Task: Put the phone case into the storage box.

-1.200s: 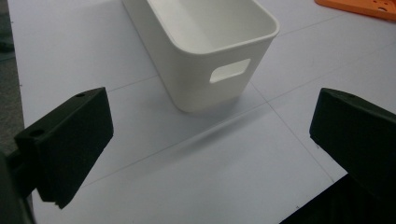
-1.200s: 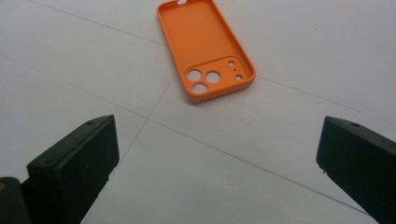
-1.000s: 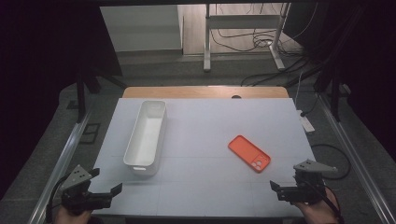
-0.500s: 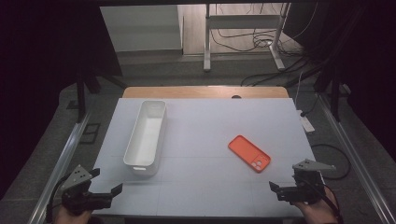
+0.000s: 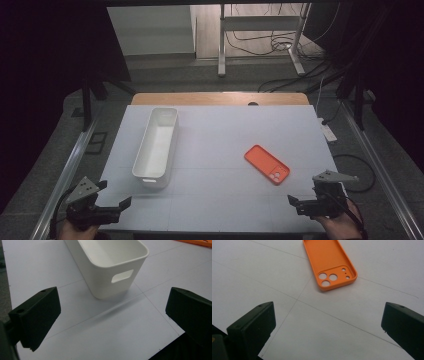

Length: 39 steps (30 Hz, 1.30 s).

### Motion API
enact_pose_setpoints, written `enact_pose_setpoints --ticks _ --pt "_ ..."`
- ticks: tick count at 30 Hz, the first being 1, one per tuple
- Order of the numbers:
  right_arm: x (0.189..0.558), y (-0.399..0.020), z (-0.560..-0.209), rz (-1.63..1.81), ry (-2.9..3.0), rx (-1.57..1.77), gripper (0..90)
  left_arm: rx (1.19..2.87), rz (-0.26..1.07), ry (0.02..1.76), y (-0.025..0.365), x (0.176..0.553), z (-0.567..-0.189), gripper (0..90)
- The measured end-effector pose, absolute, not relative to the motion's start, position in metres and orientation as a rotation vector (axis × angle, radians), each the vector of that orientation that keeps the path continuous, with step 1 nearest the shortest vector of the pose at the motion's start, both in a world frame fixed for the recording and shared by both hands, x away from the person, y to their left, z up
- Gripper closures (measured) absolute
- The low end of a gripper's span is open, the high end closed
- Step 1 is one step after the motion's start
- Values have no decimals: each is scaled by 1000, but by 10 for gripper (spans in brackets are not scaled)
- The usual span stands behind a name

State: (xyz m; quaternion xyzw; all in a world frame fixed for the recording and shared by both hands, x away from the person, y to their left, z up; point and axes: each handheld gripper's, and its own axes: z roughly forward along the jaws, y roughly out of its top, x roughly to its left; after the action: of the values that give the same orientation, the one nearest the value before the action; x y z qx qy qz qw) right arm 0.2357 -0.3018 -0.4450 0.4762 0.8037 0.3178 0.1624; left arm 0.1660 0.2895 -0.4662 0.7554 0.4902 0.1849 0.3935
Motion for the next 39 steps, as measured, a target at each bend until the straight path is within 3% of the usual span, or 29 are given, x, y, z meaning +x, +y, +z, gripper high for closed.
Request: enact_pose_setpoints --ticks 39 --pt "270 -291 -445 929 2338 1310 0 1926 472 1244 288 167 -467 10"
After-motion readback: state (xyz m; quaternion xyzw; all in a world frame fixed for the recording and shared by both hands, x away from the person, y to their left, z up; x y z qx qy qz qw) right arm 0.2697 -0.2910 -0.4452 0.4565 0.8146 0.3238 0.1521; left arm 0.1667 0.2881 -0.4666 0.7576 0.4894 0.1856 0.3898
